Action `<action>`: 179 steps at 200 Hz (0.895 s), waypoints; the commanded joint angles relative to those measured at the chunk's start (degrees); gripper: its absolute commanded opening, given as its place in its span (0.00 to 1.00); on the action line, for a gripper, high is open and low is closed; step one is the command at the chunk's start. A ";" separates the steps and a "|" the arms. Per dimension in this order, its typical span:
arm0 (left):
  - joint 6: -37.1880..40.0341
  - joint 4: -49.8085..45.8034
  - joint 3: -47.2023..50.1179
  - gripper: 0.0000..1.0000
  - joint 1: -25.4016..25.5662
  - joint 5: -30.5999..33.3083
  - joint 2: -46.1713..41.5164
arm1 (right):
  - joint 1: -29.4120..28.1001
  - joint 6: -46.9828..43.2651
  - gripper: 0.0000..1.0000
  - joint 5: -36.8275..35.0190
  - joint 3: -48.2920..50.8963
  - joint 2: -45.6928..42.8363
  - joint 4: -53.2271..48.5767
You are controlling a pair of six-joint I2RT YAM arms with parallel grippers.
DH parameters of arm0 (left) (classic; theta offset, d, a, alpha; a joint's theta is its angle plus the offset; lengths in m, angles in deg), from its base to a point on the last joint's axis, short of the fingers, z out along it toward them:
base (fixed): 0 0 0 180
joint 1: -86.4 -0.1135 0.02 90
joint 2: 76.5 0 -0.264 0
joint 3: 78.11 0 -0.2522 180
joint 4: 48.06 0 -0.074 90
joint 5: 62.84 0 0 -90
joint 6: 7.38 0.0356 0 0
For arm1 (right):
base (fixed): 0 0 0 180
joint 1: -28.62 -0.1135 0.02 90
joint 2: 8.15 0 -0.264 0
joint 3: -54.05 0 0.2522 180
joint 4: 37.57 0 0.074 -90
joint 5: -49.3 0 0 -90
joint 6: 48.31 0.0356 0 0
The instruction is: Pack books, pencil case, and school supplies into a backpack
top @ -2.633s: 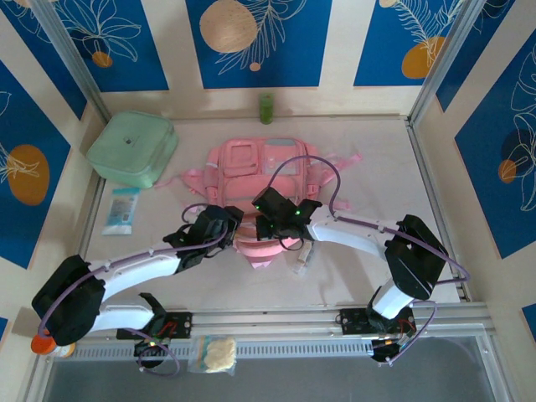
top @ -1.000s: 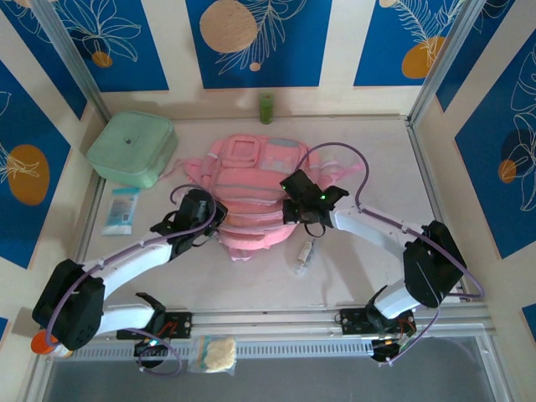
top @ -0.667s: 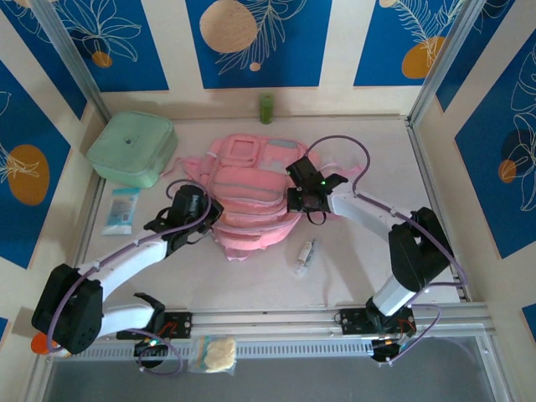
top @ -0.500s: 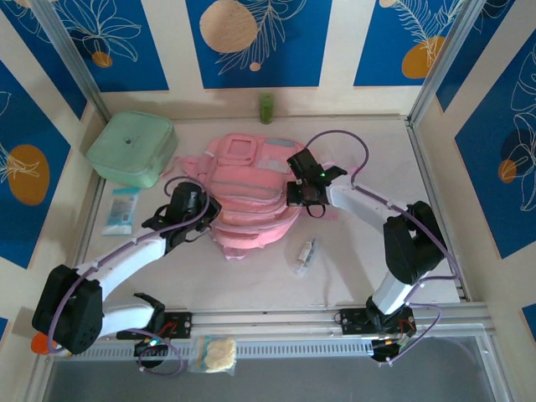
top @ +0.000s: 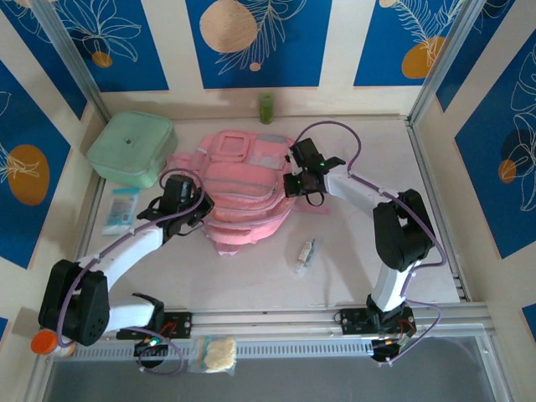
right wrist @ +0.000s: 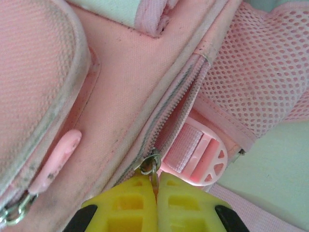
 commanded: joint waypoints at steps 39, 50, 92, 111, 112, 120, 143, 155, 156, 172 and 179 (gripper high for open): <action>9.96 -4.54 -6.90 0.00 -6.53 -2.10 3.59 | 0.22 -0.41 0.00 -6.00 6.43 -7.12 -0.81; 10.84 -5.47 -8.19 0.00 -7.10 -2.12 4.54 | -0.02 -0.17 0.00 -5.67 6.88 -7.11 0.01; 13.48 -7.26 -10.62 0.00 -8.80 -1.27 6.35 | 3.13 1.65 0.00 -4.43 2.27 -2.60 -1.97; 13.70 -4.90 -10.36 0.00 -8.95 -4.16 7.00 | 3.07 0.80 0.00 3.74 2.10 -3.51 -1.07; 13.72 -4.85 -10.38 0.00 -8.92 -4.29 7.07 | 3.02 0.68 0.00 4.12 2.20 -3.70 -0.99; 14.04 -4.46 -10.70 0.00 -8.93 -5.56 7.46 | 2.37 0.63 0.00 5.20 2.56 -4.79 -0.77; 15.36 -5.98 -12.42 0.02 -8.98 -8.63 8.47 | 1.86 2.12 0.19 8.04 3.87 -8.67 -1.20; 15.50 -5.87 -12.13 0.20 -8.81 -9.88 7.65 | 2.10 2.93 0.23 10.64 4.53 -10.72 -1.49; 15.46 -5.82 -12.06 0.20 -8.81 -10.01 7.57 | 2.10 2.93 0.24 10.82 4.51 -10.82 -1.59; 15.77 -5.99 -11.25 0.24 -8.73 -12.32 5.81 | 2.64 4.40 0.29 13.03 4.03 -12.20 -3.74; 15.69 -6.52 -10.71 0.26 -8.67 -12.34 4.72 | 3.01 5.40 0.30 13.82 3.79 -12.34 -4.68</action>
